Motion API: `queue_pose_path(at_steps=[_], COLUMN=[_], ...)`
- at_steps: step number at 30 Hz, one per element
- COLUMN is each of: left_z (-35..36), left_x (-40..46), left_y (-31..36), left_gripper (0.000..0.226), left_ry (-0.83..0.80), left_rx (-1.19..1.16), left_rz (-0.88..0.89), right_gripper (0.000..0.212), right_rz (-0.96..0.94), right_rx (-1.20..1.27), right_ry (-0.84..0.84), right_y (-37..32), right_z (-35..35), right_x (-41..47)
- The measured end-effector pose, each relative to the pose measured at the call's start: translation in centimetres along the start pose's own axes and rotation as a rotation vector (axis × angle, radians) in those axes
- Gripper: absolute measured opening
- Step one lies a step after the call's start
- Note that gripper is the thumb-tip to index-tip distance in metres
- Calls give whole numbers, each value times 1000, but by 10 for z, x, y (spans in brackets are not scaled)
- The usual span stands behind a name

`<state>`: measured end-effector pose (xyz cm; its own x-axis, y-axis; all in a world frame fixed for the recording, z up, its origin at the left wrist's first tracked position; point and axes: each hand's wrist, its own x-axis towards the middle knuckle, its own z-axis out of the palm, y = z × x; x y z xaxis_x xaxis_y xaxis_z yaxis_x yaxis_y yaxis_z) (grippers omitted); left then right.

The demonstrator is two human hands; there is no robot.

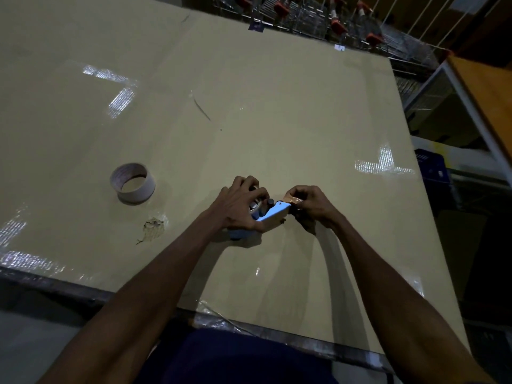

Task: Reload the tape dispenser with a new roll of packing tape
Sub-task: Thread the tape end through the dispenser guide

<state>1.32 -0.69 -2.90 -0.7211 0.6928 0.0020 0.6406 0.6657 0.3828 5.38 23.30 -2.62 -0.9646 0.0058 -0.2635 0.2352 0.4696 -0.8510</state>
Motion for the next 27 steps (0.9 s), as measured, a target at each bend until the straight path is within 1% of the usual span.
queue_pose_path(at_steps=[2,5,7,11,15,18,21,23,25,27], left_z=[-1,-6,-10,-15,-15,-15,-15,-14,-13,-14], left_x=[1,1,1,1,4,4,5,6,6,6], left_y=[-2,-4,-5,-8,-11,-11,-10,-9,-10,-11], left_gripper=[74,74,70,57,58,54,49,53,55,49], left_ry=[-14,-14,-1,8,0,1,-10,6,28,56], left_rx=[-38,-137,-228,-446,-594,-679,-734,-746,-740,-723], left_rz=[0,-32,-56,-90,-115,-131,-134,-114,-95,-86], right_gripper=[22,35,31,23,24,20,20,21,22,26], right_rz=[22,5,22,55,66,20,-67,-107,-110,-88], right_rx=[24,88,127,203,308,347,265,225,216,219], right_ry=[-87,-193,-221,-156,-141,-127,-61,-36,11,78], right_y=[-3,-13,-20,-28,-37,-45,-48,-48,-47,-46], right_z=[-12,-23,-25,-27,-29,-29,-24,-22,-21,-19], right_x=[-3,-7,-8,-2,3,6,9,12,15,17])
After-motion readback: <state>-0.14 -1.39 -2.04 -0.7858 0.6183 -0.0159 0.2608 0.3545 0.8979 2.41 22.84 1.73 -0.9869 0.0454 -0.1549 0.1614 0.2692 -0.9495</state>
